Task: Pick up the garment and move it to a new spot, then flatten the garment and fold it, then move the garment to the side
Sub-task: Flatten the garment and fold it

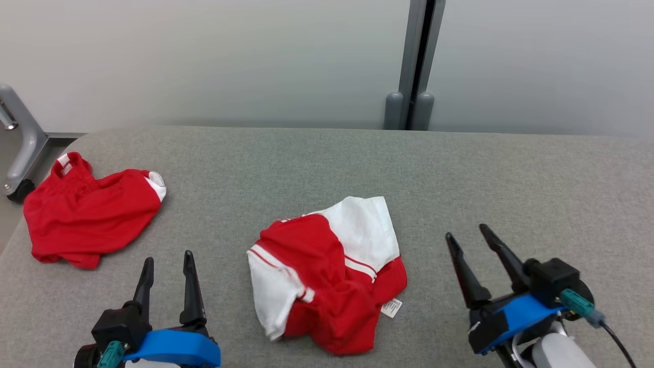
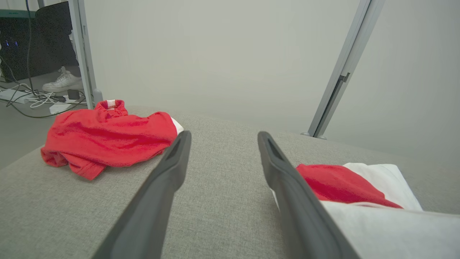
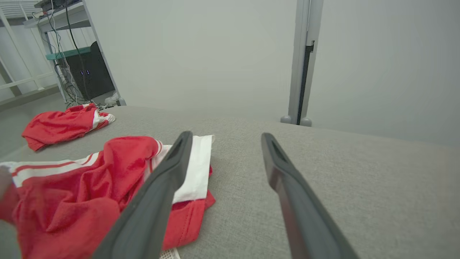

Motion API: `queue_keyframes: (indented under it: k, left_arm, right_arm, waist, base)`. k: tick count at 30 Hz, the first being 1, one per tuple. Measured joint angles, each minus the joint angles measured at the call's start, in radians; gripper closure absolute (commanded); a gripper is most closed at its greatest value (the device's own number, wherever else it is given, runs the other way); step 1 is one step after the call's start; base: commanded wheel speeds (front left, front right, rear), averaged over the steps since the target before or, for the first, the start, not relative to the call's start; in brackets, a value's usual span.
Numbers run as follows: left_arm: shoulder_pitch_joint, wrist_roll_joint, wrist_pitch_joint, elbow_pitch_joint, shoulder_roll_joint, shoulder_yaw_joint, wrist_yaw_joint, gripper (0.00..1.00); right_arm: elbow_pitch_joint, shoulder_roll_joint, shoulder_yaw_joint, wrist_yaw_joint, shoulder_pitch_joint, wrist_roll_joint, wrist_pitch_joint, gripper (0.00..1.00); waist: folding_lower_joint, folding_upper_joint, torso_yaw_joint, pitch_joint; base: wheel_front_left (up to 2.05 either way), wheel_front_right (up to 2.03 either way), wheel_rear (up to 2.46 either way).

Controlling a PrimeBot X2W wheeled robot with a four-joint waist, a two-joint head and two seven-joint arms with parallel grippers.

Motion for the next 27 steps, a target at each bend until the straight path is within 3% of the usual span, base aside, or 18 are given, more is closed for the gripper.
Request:
queue_keyframes:
  k: [11,27]
  left_arm:
    - [0.026,0.010,0.000,-0.015,0.016,0.012,0.004,0.00]
    - [0.024,0.011,0.000,-0.031,0.036,0.007,0.016,0.00]
  right_arm:
    - [-0.177,0.081,-0.267,0.000,0.156,-0.095,0.000,0.00]
    - [-0.203,0.106,-0.277,0.000,0.187,-0.123,0.007,0.00]
  waist:
    - [0.0000,0.0000,-0.013,-0.014]
    - [0.0000,0.0000,-0.032,0.009]
  base:
    - [0.00,0.00,0.00]
    - [0.00,0.00,0.00]
